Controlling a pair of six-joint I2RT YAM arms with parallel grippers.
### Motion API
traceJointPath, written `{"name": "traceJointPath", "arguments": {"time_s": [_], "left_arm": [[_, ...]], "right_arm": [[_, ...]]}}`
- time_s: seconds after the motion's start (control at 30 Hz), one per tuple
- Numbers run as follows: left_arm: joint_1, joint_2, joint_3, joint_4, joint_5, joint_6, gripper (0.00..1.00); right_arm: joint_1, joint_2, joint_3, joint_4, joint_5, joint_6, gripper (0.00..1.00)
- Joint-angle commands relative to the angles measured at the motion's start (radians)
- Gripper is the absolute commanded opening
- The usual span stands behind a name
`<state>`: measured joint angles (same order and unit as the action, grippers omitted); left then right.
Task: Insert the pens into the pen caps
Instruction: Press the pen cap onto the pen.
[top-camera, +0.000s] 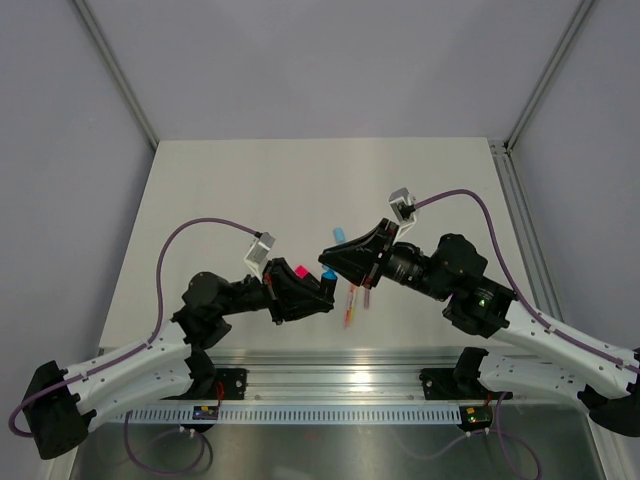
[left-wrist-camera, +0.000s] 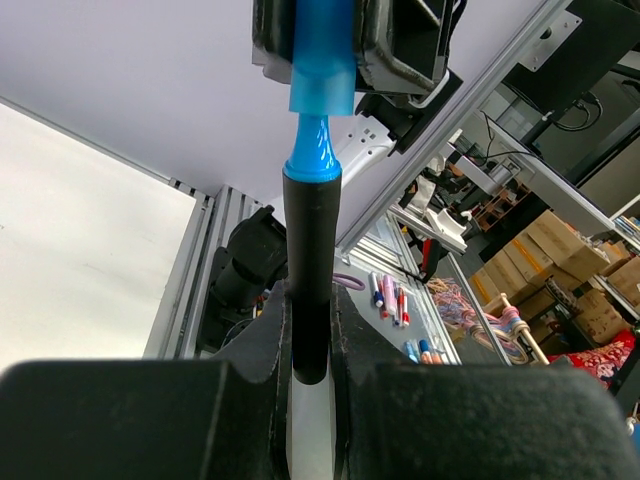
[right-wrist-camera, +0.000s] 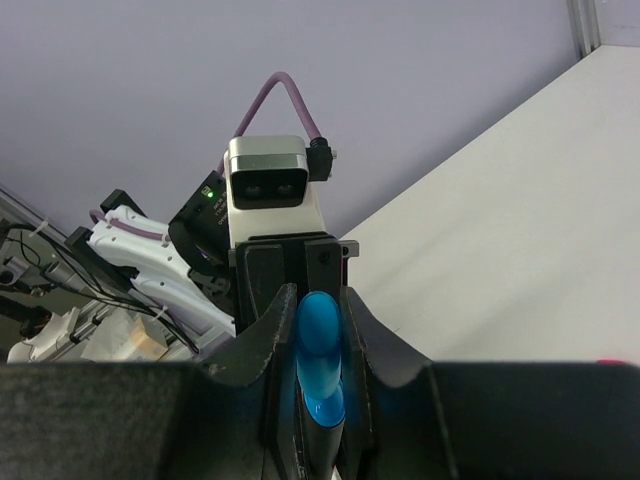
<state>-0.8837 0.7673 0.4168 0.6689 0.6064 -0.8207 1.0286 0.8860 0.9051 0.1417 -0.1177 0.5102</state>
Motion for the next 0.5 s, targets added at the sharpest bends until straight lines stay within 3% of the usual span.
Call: {"name": "traceJointPath", "arguments": {"time_s": [0.0, 0.47], "left_arm": [[-0.003, -0.016, 0.017, 0.063, 0.015, -0.001, 0.0], [-0.003, -0.028, 0.039, 0.038, 0.006, 0.008, 0.0]], "right_arm": [[-0.007, 0.005, 0.041, 0.03, -0.065, -0.024, 0.0], [-0.01, -0.016, 0.002, 0.012, -0.135, -0.047, 0.0]]}}
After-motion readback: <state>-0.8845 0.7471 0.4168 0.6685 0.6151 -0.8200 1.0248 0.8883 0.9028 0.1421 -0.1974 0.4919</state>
